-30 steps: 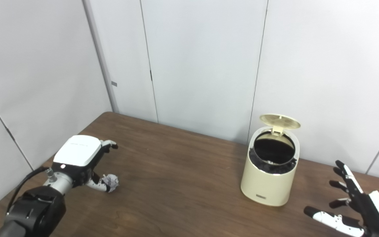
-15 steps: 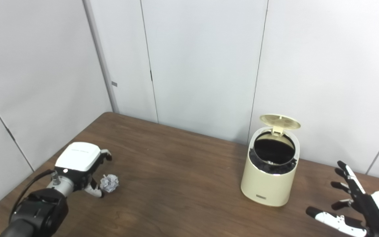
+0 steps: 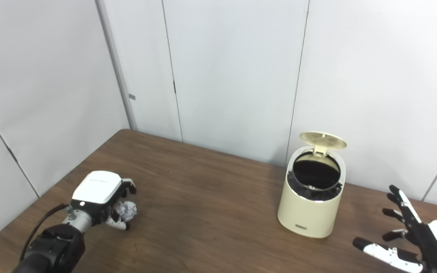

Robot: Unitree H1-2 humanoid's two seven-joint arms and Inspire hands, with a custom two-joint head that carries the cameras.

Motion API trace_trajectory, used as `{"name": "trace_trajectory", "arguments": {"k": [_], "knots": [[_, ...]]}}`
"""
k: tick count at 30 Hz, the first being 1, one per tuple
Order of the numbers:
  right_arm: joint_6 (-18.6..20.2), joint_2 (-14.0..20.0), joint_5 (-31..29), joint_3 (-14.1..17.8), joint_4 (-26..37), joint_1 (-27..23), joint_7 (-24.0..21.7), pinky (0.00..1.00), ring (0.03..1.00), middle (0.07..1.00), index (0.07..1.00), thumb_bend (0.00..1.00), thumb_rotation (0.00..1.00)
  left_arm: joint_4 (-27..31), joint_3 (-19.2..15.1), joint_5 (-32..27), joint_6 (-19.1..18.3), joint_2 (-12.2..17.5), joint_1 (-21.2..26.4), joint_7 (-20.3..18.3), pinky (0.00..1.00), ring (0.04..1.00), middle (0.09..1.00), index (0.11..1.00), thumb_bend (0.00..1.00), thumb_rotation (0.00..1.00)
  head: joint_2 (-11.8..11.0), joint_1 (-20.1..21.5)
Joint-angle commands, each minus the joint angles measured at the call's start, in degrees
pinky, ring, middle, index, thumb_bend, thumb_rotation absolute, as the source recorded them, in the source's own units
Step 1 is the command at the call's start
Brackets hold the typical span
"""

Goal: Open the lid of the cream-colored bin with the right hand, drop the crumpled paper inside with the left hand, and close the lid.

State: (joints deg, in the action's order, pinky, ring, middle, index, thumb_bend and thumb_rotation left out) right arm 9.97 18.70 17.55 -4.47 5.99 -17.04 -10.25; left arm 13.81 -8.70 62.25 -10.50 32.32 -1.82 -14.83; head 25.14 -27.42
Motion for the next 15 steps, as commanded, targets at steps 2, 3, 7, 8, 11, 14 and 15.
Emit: {"name": "trace_trajectory", "arguments": {"k": [2,3,7,8,11,14,15], "knots": [[-0.69,0.43,0.05,0.39,2.6,-2.12,0.31,0.54,0.851,0.955,0.989,0.86,0.47,-0.58,0.39,-0.04,-0.75,1.55,1.09,1.33,0.38,0.529,0.621,0.672,0.85,0.1,0.14,0.24],[-0.59,0.44,0.09,0.39,2.72,-2.13,0.32,0.54,0.849,0.954,0.99,0.86,0.46,-1.1,0.68,0.14,-0.79,1.64,1.07,1.37,0.39,0.537,0.624,0.674,0.84,0.1,0.14,0.24],[-0.63,0.62,0.44,0.37,2.82,-2.2,0.55,0.53,0.841,0.949,0.992,0.85,0.46,-2.73,1.84,0.54,-1.65,1.89,1.13,0.9,0.42,0.565,0.639,0.682,0.83,0.11,0.32,0.34],[-0.84,0.64,0.45,0.42,2.72,-2.19,0.68,0.53,0.835,0.946,0.991,0.85,0.46,-3.04,2.2,0.82,-1.97,1.93,1.16,0.85,0.42,0.565,0.638,0.684,0.82,0.11,0.32,0.34],[-1.25,0.81,0.29,0.61,2.61,-2.11,0.78,0.5,0.82,0.938,0.986,0.86,0.49,-4.52,3.14,0.8,-2.73,2.22,1.23,1.01,0.42,0.554,0.611,0.68,0.83,0.1,0.61,0.41],[-1.01,0.8,0.28,0.7,2.93,-2.01,0.78,0.49,0.813,0.935,0.981,0.87,0.5,-5.69,3.94,0.58,-3.63,2.61,1.35,0.44,0.42,0.541,0.584,0.663,0.84,0.1,0.81,0.3],[-0.95,0.79,0.27,0.73,3.07,-1.98,0.78,0.49,0.811,0.933,0.979,0.86,0.49,-5.52,4.36,0.97,-4.4,2.76,1.44,-0.88,0.43,0.547,0.586,0.658,0.85,0.1,0.87,0.31]]}}
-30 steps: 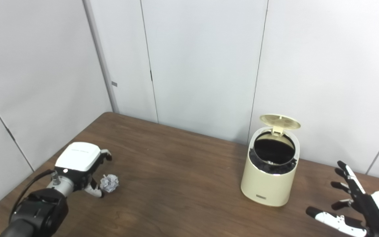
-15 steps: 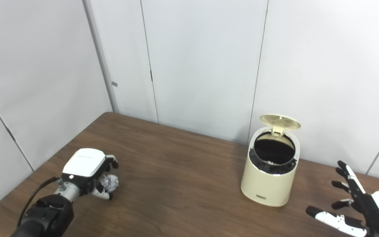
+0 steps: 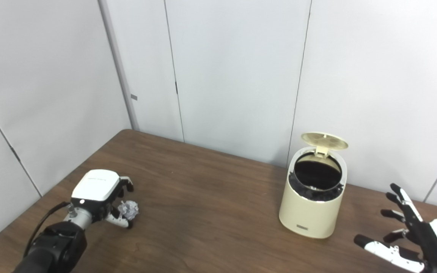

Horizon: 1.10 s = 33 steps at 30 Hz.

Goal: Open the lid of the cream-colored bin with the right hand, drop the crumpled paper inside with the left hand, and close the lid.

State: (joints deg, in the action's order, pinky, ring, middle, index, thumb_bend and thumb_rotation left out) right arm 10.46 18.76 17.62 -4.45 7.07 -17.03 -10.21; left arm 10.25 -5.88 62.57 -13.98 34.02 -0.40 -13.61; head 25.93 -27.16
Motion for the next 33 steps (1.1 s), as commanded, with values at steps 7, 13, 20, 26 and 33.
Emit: {"name": "trace_trajectory", "arguments": {"k": [7,13,20,26,33], "knots": [[-0.95,0.62,1.03,0.67,2.52,-1.95,1.13,0.5,0.8,0.926,0.971,0.82,0.48,-4.02,4.18,0.31,-2.85,2.79,0.68,-4.99,0.46,0.534,0.469,0.525,0.56,0.01,0.45,0.05],[-0.89,0.33,1.49,0.87,2.91,-1.96,1.36,0.52,0.798,0.922,0.965,0.8,0.5,-5.27,5.77,-0.68,-2.68,3.8,0.47,-3.06,0.38,0.452,0.423,0.51,0.52,0.0,0.64,0.08],[-0.34,0.03,1.25,1.28,3.61,-1.67,1.46,0.52,0.798,0.927,0.96,0.81,0.51,-5.58,7.32,-1.94,-2.92,4.08,0.34,-2.72,0.33,0.426,0.481,0.49,0.53,0.0,0.86,0.12],[-0.2,-0.22,1.41,1.38,3.7,-1.43,1.94,0.53,0.797,0.916,0.949,0.81,0.51,-6.57,8.18,-3.18,-1.84,4.17,0.18,-0.33,0.32,0.416,0.481,0.489,0.53,0.0,0.87,0.4],[-0.51,-0.37,1.01,1.46,3.58,-1.32,2.19,0.52,0.792,0.914,0.942,0.81,0.52,-5.24,7.54,-5.12,0.34,3.77,-0.6,6.89,0.29,0.383,0.476,0.486,0.53,0.0,0.87,0.54]]}}
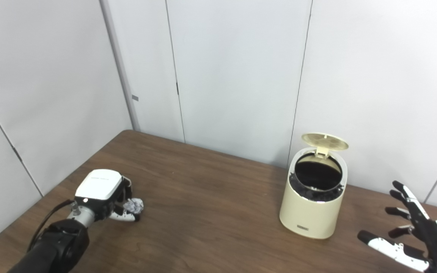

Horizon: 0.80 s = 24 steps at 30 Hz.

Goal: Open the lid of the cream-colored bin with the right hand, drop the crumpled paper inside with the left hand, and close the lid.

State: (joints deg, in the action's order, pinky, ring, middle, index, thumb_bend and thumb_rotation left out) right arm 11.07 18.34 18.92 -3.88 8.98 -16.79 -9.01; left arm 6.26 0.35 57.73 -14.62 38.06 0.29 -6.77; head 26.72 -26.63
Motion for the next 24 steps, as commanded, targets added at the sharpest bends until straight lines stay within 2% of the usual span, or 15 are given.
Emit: {"name": "trace_trajectory", "arguments": {"k": [1,4,8,12,20,24], "knots": [[-1.07,0.08,-0.1,0.86,1.63,-1.6,1.05,0.52,0.791,0.913,0.941,0.81,0.52,-0.89,1.04,0.22,1.22,-0.57,-1.37,2.29,0.28,0.377,0.475,0.486,0.53,0.0,0.07,0.05],[-1.08,0.22,0.02,0.88,1.52,-1.65,1.1,0.5,0.777,0.906,0.938,0.82,0.54,0.28,0.09,1.01,2.37,-1.6,-1.61,9.29,0.22,0.318,0.473,0.486,0.53,0.0,0.13,0.01],[-0.83,0.4,0.19,0.85,1.66,-1.63,0.92,0.5,0.776,0.909,0.94,0.81,0.54,2.4,-0.97,1.49,3.26,-2.72,-1.68,14.53,0.19,0.28,0.471,0.484,0.53,0.0,0.13,-0.04],[-0.87,0.35,0.17,0.78,1.74,-1.59,0.85,0.51,0.785,0.912,0.944,0.8,0.54,5.85,-1.93,2.52,2.52,-3.78,-1.58,15.17,0.17,0.263,0.471,0.484,0.53,0.0,0.14,-0.07],[-0.44,0.19,0.11,0.64,1.83,-1.69,0.67,0.55,0.807,0.921,0.95,0.77,0.5,10.91,-2.93,5.59,3.86,-5.43,-1.0,17.58,0.17,0.256,0.47,0.484,0.53,0.0,0.25,0.56],[0.07,0.14,0.29,0.39,2.19,-1.71,0.5,0.57,0.817,0.922,0.951,0.75,0.46,12.94,-3.59,5.33,4.69,-7.64,-0.18,18.88,0.15,0.242,0.47,0.484,0.53,0.0,0.16,1.23]]}}
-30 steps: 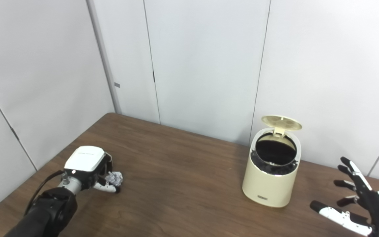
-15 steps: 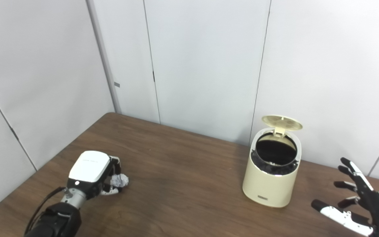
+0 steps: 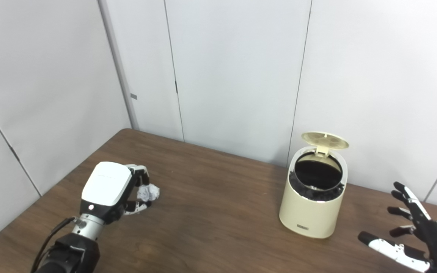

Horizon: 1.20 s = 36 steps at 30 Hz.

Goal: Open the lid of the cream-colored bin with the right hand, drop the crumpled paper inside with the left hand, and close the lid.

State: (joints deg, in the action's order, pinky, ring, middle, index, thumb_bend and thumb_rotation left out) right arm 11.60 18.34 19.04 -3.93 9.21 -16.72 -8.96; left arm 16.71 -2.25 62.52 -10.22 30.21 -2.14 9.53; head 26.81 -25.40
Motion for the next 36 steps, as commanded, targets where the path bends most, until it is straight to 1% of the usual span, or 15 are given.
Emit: {"name": "trace_trajectory", "arguments": {"k": [1,4,6,8,12,13,15,17,20,22,25,26,27,32,36], "knots": [[-0.46,0.11,0.19,0.34,2.03,-1.8,0.43,0.57,0.819,0.922,0.951,0.74,0.45,3.54,-0.97,0.49,0.56,-0.63,2.83,2.7,0.15,0.242,0.47,0.484,0.53,0.0,0.07,0.0],[-0.39,-0.1,-0.35,0.24,1.78,-1.88,0.19,0.6,0.835,0.929,0.952,0.72,0.39,5.98,-0.7,-0.57,1.84,-2.91,4.8,2.78,0.16,0.268,0.471,0.484,0.53,0.0,-0.42,1.53],[-0.11,-0.24,-0.59,0.16,1.81,-1.93,0.04,0.67,0.856,0.943,0.959,0.7,0.33,7.81,-0.16,-0.45,2.09,-4.53,6.49,1.73,0.15,0.261,0.471,0.484,0.53,0.0,-0.42,1.53],[-0.29,-0.42,-0.19,-0.05,1.55,-1.99,0.29,0.69,0.859,0.943,0.959,0.7,0.32,8.64,0.24,-0.01,2.38,-5.97,7.97,1.12,0.13,0.246,0.471,0.484,0.53,0.0,-1.12,3.74],[0.35,-0.86,1.34,-0.6,2.42,-2.0,0.54,0.7,0.853,0.937,0.95,0.7,0.27,9.49,1.64,0.49,3.18,-8.91,12.18,0.24,0.12,0.23,0.47,0.483,0.53,0.0,-1.46,5.57],[0.3,-0.93,1.68,-0.73,2.55,-2.01,0.64,0.7,0.852,0.935,0.948,0.7,0.27,9.31,2.02,0.39,3.54,-9.41,13.3,0.23,0.12,0.224,0.47,0.483,0.53,0.0,-1.66,6.71],[-0.27,-0.98,2.26,-0.94,2.49,-2.02,1.03,0.69,0.842,0.925,0.937,0.71,0.24,8.74,2.48,-0.46,4.31,-10.26,15.15,0.26,0.13,0.235,0.471,0.483,0.53,0.0,-1.85,7.73],[-1.24,-0.99,2.91,-1.19,2.04,-1.97,1.56,0.68,0.831,0.912,0.928,0.72,0.21,7.65,3.07,-1.4,5.13,-11.42,17.36,0.42,0.14,0.238,0.47,0.483,0.53,0.0,-2.15,10.03],[-2.56,-1.1,3.21,-1.47,1.17,-1.85,2.09,0.68,0.831,0.91,0.926,0.72,0.19,6.1,3.59,-2.18,6.59,-12.17,19.33,0.76,0.12,0.222,0.471,0.482,0.53,0.0,-2.6,13.07],[-4.03,-1.14,3.42,-1.6,0.09,-1.78,2.65,0.67,0.821,0.906,0.923,0.73,0.23,4.61,4.33,-2.85,7.75,-12.77,21.08,1.17,0.12,0.202,0.47,0.482,0.53,0.0,-2.83,14.56],[-5.26,-1.5,3.43,-1.71,-1.1,-1.71,3.24,0.66,0.817,0.907,0.921,0.75,0.3,2.72,5.35,-3.05,8.65,-13.83,23.3,1.51,0.12,0.219,0.471,0.483,0.53,0.0,-3.25,16.63],[-5.55,-1.66,3.59,-1.83,-1.36,-1.68,3.42,0.66,0.821,0.911,0.922,0.76,0.32,2.06,5.74,-3.02,8.92,-14.16,24.03,1.61,0.13,0.239,0.436,0.506,0.52,0.0,-3.51,17.81],[-5.86,-1.71,3.88,-2.0,-1.58,-1.66,3.62,0.65,0.82,0.911,0.923,0.77,0.33,1.39,6.17,-2.9,9.27,-14.49,24.75,1.81,0.14,0.247,0.428,0.515,0.52,0.0,-3.6,18.06],[-6.32,-2.38,5.14,-2.78,-1.47,-1.49,4.21,0.64,0.82,0.915,0.931,0.76,0.36,-2.16,7.94,-3.97,11.63,-16.08,27.7,3.73,0.17,0.282,0.447,0.516,0.52,0.0,-4.29,21.81],[-5.21,-3.27,6.04,-3.02,-1.05,-1.43,4.16,0.65,0.831,0.922,0.936,0.77,0.39,-4.72,9.41,-4.12,12.64,-17.49,29.05,4.65,0.19,0.296,0.442,0.517,0.52,0.0,-4.44,23.14]]}}
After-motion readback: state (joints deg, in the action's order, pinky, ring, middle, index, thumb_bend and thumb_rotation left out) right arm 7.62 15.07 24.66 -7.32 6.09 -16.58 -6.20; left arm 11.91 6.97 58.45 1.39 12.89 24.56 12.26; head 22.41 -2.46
